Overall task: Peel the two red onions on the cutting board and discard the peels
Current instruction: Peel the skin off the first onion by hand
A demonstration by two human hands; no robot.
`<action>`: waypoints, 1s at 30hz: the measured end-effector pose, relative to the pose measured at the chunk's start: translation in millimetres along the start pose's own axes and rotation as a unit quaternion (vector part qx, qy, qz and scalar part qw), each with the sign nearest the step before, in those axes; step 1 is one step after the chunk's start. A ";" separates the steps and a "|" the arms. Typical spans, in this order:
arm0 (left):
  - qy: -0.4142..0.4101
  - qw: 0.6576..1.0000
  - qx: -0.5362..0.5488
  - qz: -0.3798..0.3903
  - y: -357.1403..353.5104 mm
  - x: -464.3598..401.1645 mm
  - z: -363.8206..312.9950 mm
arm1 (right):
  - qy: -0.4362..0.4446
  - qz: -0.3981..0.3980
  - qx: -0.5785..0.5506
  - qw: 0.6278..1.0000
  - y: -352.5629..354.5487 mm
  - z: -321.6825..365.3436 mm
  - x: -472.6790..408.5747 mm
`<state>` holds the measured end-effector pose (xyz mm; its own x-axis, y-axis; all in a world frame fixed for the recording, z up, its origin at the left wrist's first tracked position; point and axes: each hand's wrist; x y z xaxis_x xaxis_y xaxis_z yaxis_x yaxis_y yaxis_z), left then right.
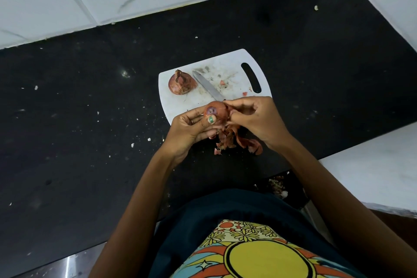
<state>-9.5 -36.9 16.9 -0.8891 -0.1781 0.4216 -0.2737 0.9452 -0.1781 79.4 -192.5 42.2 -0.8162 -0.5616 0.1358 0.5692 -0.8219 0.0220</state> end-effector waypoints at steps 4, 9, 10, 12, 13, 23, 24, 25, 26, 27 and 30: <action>0.015 1.000 0.014 0.003 1.8 -2.4 0.4 | -0.023 -0.012 -0.034 0.999 -1.7 -2.9 -1.0; 0.033 0.997 0.060 0.019 5.0 -2.0 -0.4 | -0.067 -0.046 -0.101 0.992 -4.6 -4.2 -0.8; 0.038 0.996 0.073 0.027 5.8 -1.8 -0.3 | -0.078 -0.050 -0.125 0.988 -5.1 -2.8 -0.6; 0.051 0.992 0.103 0.052 6.0 -0.8 -0.9 | -0.095 -0.051 -0.157 0.982 -5.4 -0.6 -0.3; 0.057 0.989 0.119 0.066 6.2 -0.1 -0.8 | -0.104 -0.057 -0.176 0.977 -5.6 -0.3 -0.3; 0.053 0.969 0.212 0.116 15.4 -2.4 2.5 | -0.072 -0.157 -0.020 0.985 4.6 -10.6 2.7; 0.053 0.968 0.212 0.121 15.3 -2.7 2.6 | -0.062 -0.146 0.043 0.986 5.6 -13.6 3.1; 0.051 0.967 0.215 0.126 15.0 -3.0 3.0 | -0.055 -0.131 0.102 0.985 5.6 -15.7 3.6; 0.050 0.966 0.216 0.129 15.0 -3.7 4.2 | -0.050 -0.117 0.153 0.980 5.5 -18.4 3.9; 0.048 0.967 0.214 0.131 14.6 -4.1 5.1 | -0.049 -0.104 0.194 0.974 5.4 -21.0 4.1; 0.041 0.972 0.191 0.128 13.3 -3.4 6.7 | -0.066 -0.064 0.269 0.959 4.7 -25.5 4.9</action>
<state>-12.6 -25.6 7.1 -0.9183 0.0867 0.3863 -0.1775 0.7819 -0.5976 75.5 -201.5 17.7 -0.8833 -0.4136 0.2209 0.4630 -0.6950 0.5501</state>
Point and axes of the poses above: each hand's wrist, its own x-axis away from the middle knuckle, its own y-axis out of the back of the hand, z = x × y, and after that the axes turned 11 degrees about -x, right-handed
